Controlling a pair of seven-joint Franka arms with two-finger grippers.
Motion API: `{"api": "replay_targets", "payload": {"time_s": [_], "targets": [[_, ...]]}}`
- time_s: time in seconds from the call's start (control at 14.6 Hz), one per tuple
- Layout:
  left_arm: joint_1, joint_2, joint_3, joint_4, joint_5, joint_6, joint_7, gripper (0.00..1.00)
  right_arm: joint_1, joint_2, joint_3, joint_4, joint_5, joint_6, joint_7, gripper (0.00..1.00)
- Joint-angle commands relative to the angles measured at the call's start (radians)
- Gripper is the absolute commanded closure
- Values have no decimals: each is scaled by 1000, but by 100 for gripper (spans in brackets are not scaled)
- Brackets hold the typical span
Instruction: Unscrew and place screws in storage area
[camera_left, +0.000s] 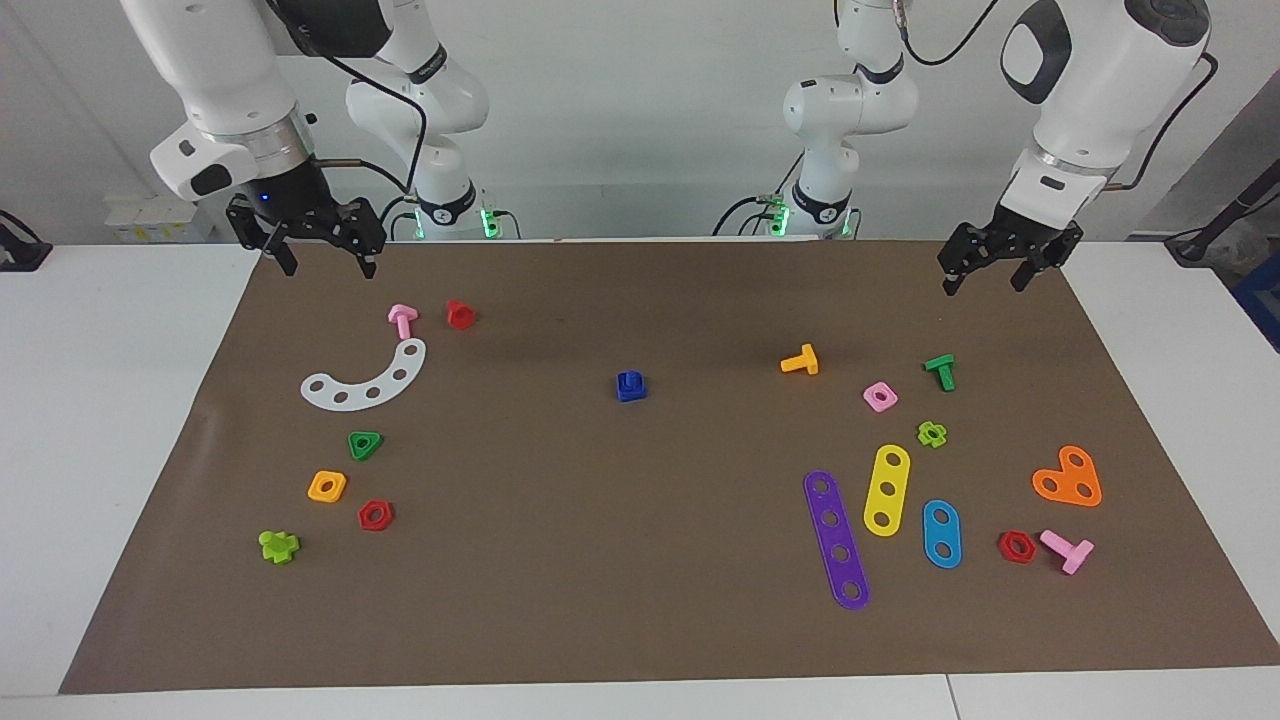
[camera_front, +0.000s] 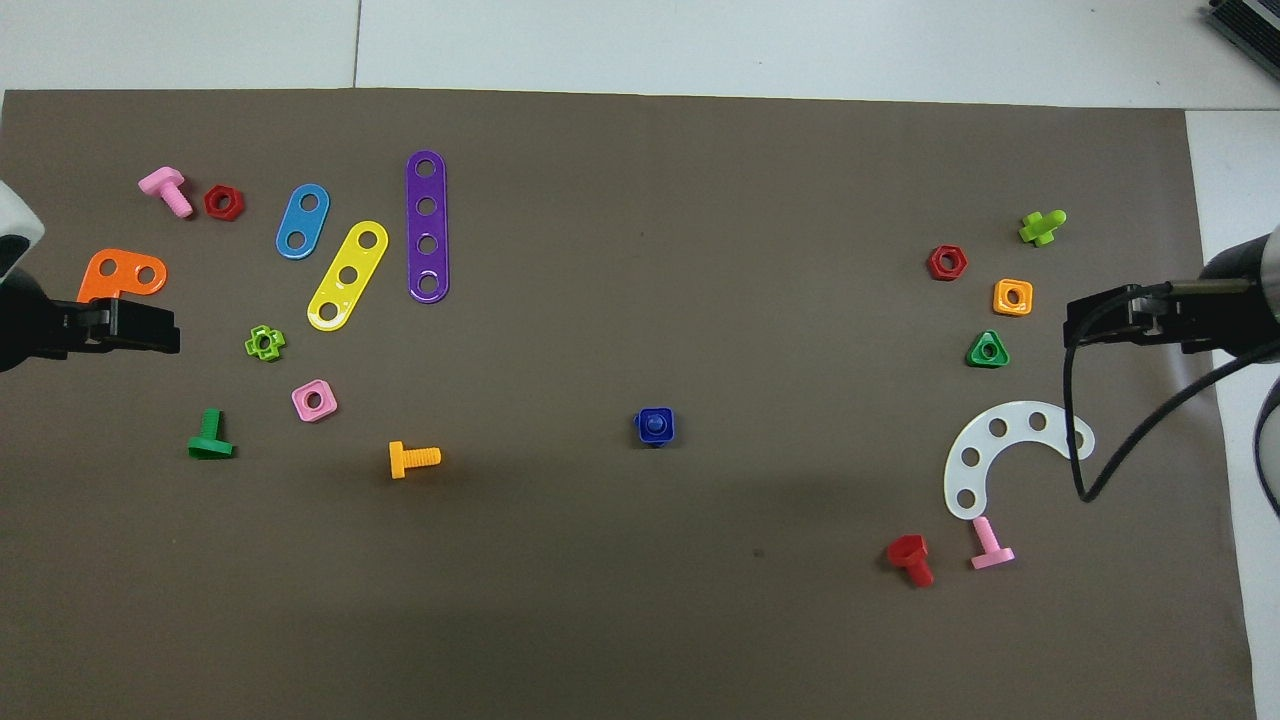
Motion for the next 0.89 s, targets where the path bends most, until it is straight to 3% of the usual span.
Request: {"api": "replay_targets", "payload": {"time_s": [0.0,0.62,0.82], "targets": [[-8,-47,-1,-79,13,37,1,1,-6,-24,4,-28,6,13,1,0],[-236,-61,-7,-167,-39,70,-145,8,-6,-24,4,-28,6,13,1,0],[-350,-41,-7,-202,-65,204,-353,8,-6,-24,4,-28,6,11,1,0]]}}
